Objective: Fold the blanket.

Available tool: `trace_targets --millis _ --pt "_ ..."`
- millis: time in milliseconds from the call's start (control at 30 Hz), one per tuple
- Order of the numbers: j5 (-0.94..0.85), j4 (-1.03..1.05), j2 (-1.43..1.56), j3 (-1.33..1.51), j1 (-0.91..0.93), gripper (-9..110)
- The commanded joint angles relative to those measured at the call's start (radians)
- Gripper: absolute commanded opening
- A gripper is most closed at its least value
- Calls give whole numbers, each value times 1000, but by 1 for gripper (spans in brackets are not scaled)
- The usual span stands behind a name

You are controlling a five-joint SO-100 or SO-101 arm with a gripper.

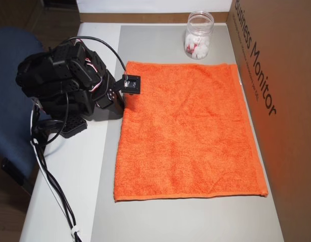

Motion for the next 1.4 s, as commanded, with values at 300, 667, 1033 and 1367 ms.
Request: trace_targets --millis 300,667,1033,1367 --pt "-9 17 -46 -78 -8 0" --pt "-9 23 -319 -272 -6 0" --pt "2 319 -445 -572 -6 0" --pt "9 388 -466 -769 11 0"
